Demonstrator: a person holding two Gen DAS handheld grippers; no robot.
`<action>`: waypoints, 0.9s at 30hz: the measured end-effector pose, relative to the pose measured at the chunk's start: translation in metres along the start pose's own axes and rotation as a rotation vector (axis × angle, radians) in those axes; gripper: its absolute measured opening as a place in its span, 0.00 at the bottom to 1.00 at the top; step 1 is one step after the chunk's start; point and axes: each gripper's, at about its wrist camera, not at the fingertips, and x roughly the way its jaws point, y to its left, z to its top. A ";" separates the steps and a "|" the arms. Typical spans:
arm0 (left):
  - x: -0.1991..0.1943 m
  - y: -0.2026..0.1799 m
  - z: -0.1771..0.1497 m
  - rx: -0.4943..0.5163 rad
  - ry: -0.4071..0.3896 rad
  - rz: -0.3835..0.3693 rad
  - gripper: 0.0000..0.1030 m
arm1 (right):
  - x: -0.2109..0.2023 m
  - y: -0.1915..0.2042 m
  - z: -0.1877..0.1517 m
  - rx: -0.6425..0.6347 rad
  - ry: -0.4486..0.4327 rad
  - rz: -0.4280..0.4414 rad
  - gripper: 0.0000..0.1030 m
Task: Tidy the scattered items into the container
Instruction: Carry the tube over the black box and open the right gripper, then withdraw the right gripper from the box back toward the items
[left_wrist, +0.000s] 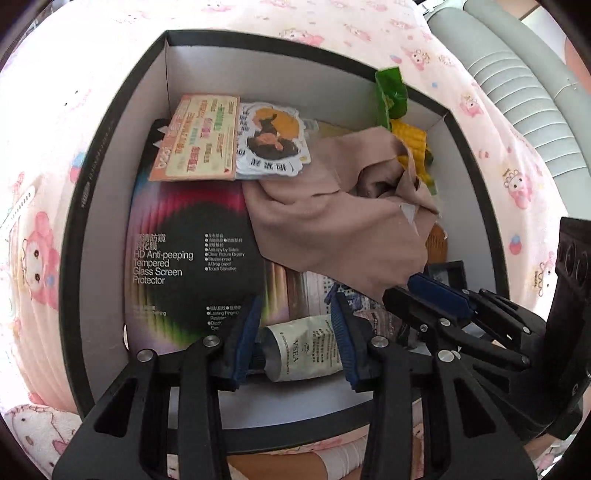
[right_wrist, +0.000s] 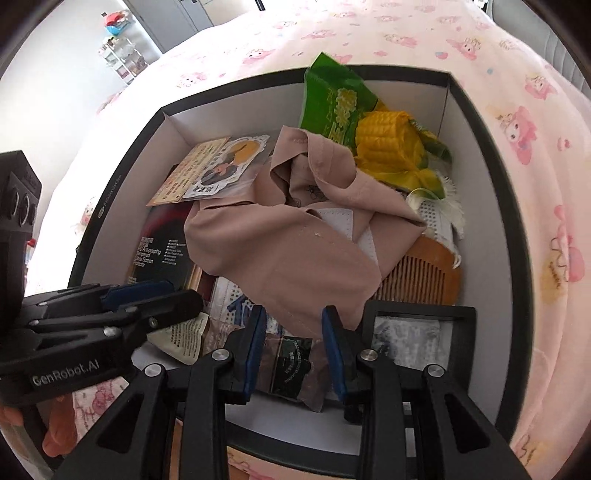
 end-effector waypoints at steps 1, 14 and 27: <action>-0.005 0.000 -0.002 0.006 -0.012 -0.017 0.41 | -0.004 -0.005 -0.002 -0.004 -0.011 -0.010 0.28; -0.056 -0.067 -0.018 0.141 -0.212 -0.022 0.50 | -0.073 0.019 -0.020 0.023 -0.213 -0.088 0.29; -0.102 -0.077 -0.064 0.232 -0.242 -0.087 0.50 | -0.131 0.049 -0.077 0.047 -0.307 -0.103 0.29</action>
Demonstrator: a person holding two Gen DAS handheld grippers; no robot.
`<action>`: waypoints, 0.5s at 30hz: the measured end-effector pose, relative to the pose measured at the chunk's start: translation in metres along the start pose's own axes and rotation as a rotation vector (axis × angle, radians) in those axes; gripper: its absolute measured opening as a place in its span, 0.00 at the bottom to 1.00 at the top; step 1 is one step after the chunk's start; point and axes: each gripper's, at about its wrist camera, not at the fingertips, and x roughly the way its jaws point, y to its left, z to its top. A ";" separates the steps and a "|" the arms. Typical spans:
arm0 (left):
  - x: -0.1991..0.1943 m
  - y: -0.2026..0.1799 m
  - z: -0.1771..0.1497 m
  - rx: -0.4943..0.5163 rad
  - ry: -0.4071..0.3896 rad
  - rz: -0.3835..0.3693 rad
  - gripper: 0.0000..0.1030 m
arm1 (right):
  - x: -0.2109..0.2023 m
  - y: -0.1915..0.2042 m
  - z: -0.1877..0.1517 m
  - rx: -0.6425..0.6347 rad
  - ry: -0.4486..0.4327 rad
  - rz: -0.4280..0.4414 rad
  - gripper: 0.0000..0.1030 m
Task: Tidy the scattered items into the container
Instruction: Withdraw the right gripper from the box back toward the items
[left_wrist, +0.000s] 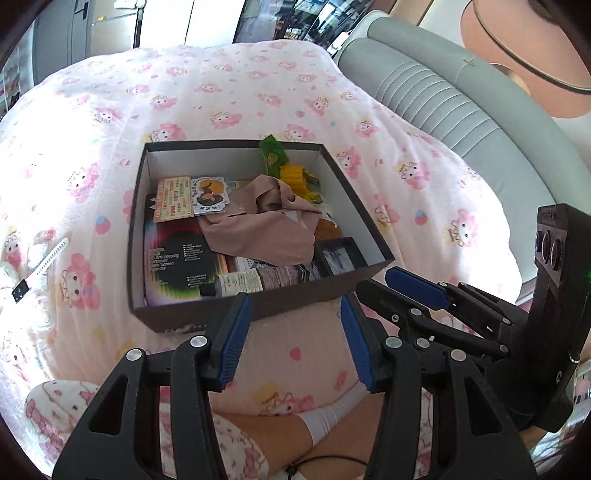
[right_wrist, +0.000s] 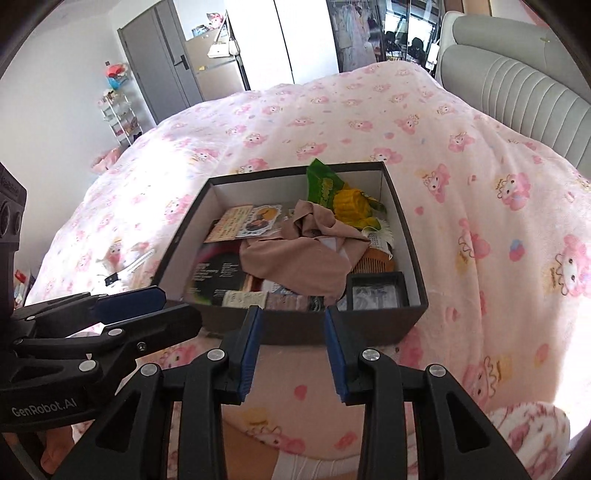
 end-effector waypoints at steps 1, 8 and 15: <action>-0.003 0.001 -0.002 -0.002 -0.005 0.001 0.50 | -0.002 0.003 -0.001 -0.004 -0.003 0.001 0.29; -0.028 0.024 -0.016 -0.031 -0.026 0.033 0.49 | -0.005 0.037 -0.004 -0.049 0.011 0.037 0.29; -0.059 0.086 -0.043 -0.126 -0.048 0.107 0.48 | 0.019 0.104 -0.005 -0.150 0.074 0.116 0.29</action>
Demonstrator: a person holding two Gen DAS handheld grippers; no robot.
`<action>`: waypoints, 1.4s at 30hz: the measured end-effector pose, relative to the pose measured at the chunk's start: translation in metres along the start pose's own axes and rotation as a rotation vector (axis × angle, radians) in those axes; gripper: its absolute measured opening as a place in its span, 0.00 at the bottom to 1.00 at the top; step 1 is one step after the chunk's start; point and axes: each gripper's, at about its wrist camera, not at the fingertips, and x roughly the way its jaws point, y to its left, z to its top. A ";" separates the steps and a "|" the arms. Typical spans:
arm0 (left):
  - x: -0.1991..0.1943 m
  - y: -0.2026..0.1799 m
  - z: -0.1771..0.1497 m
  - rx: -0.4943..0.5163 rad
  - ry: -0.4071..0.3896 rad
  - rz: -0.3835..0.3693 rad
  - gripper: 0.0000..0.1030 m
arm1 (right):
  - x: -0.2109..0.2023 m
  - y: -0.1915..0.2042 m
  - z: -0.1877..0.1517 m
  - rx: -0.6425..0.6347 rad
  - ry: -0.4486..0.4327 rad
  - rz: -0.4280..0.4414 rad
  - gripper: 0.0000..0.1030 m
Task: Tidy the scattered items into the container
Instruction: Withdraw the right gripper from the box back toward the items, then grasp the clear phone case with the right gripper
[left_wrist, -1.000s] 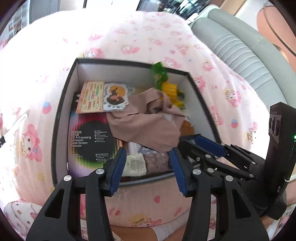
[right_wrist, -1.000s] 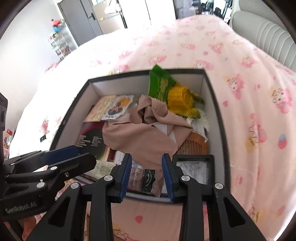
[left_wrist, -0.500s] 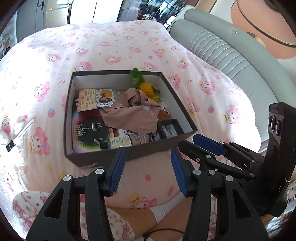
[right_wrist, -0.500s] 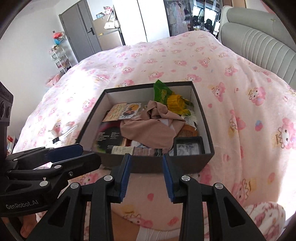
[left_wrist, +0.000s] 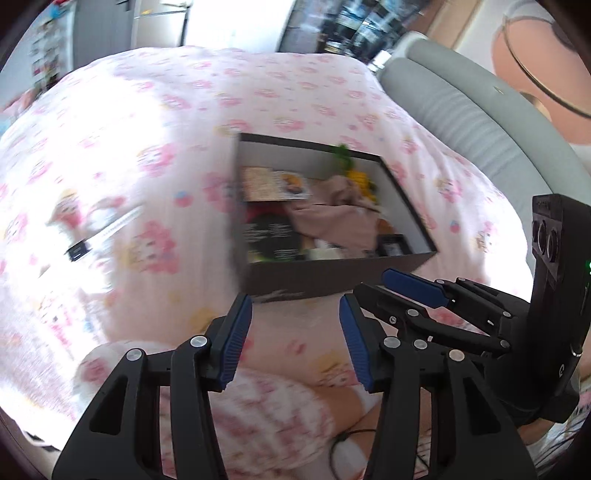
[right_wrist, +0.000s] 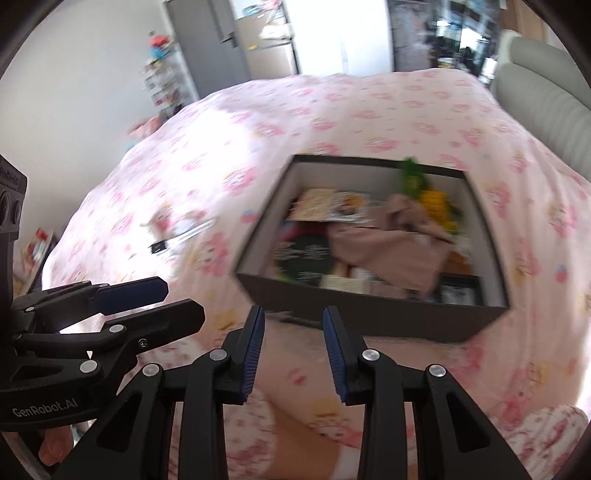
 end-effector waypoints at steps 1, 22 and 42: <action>-0.002 0.010 -0.003 -0.017 -0.004 0.009 0.48 | 0.006 0.010 0.002 -0.015 0.015 0.020 0.29; 0.071 0.261 -0.033 -0.486 0.056 0.077 0.50 | 0.191 0.129 0.046 -0.074 0.356 0.246 0.29; 0.125 0.313 -0.036 -0.643 0.066 -0.091 0.27 | 0.301 0.130 0.078 -0.070 0.461 0.345 0.29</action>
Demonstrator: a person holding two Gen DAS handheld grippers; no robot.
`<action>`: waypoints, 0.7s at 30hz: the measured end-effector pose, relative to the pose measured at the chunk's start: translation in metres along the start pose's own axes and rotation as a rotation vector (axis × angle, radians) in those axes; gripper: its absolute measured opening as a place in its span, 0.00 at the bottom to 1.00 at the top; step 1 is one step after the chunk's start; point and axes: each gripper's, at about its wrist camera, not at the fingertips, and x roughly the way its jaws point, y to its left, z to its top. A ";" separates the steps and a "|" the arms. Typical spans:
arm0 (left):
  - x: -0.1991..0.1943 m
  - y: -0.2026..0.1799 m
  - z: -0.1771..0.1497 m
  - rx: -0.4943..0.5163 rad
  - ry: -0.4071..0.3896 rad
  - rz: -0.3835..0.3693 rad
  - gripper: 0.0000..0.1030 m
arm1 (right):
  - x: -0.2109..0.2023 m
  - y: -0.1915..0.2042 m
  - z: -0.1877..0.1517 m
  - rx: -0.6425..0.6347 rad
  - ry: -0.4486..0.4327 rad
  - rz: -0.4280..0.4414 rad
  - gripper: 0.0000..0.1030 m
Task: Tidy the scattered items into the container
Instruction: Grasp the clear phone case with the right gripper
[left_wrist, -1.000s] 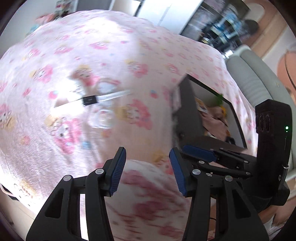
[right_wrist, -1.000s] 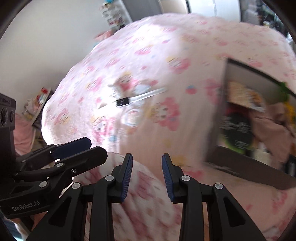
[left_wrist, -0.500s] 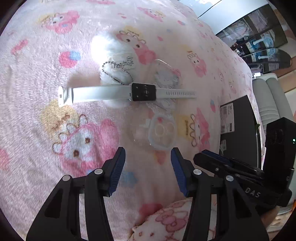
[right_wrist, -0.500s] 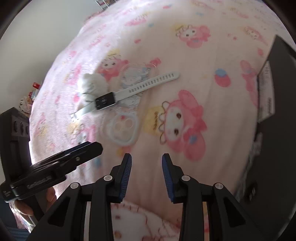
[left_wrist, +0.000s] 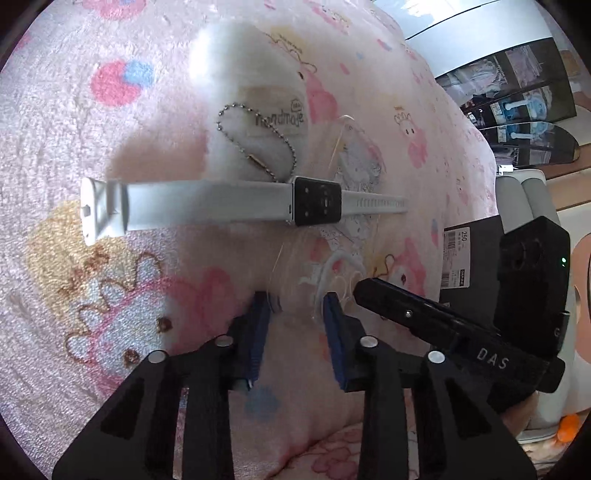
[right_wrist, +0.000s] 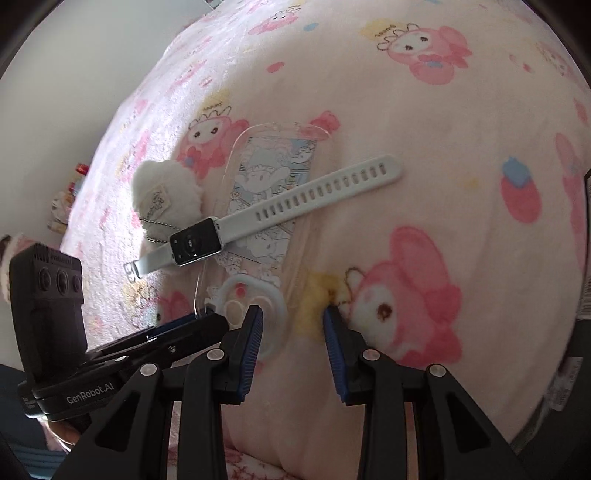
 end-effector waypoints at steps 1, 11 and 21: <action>-0.003 -0.001 -0.003 0.000 -0.004 -0.009 0.27 | -0.001 0.002 -0.001 -0.009 0.003 0.016 0.29; -0.061 0.021 -0.034 -0.079 -0.134 0.062 0.26 | -0.021 0.060 -0.037 -0.221 0.089 0.184 0.25; -0.035 0.043 -0.033 -0.168 -0.067 -0.047 0.40 | -0.017 0.012 -0.017 -0.005 -0.003 0.074 0.25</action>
